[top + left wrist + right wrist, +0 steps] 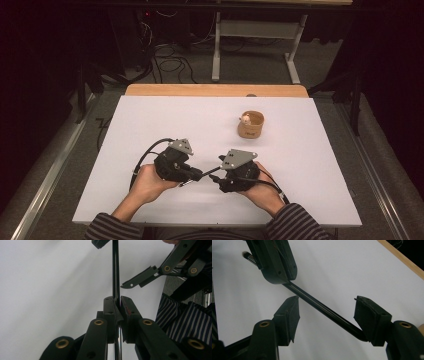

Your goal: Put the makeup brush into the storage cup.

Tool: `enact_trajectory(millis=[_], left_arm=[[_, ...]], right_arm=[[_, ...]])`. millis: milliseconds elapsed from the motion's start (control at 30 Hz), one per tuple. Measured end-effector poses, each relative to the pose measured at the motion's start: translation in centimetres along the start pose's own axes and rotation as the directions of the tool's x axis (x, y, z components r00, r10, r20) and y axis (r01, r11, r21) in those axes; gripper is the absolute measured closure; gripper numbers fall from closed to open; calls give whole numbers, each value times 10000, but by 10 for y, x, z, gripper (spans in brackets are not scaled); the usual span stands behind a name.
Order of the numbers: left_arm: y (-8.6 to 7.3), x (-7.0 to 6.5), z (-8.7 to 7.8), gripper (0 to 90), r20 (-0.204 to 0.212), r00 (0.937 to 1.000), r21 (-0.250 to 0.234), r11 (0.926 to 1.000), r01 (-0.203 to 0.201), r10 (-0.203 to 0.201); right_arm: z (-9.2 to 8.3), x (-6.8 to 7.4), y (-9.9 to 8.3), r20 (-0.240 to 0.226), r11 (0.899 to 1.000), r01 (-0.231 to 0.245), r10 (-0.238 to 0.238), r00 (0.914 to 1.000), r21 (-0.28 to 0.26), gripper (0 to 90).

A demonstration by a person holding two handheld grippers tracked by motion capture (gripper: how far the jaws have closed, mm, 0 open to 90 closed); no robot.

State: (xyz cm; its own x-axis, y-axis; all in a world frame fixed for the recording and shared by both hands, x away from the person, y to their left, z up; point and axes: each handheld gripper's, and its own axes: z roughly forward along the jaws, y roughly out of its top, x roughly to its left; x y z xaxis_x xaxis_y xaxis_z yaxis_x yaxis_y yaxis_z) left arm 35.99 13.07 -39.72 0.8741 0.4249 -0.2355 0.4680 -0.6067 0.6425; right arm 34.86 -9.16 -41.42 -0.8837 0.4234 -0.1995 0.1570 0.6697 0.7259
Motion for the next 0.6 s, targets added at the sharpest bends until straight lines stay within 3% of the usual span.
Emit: enact_trajectory(millis=[433,600], left_arm=[[0,-1,-1,834,-113,9999,-208,9998,-34,31],[0,0,-2,833,-132,9999,-328,9995,-13,8]], right_arm=[[3,4,-1,186,9997,200,-203,9996,151,508],[4,5,-2,61,9994,277,-278,9996,192,577]])
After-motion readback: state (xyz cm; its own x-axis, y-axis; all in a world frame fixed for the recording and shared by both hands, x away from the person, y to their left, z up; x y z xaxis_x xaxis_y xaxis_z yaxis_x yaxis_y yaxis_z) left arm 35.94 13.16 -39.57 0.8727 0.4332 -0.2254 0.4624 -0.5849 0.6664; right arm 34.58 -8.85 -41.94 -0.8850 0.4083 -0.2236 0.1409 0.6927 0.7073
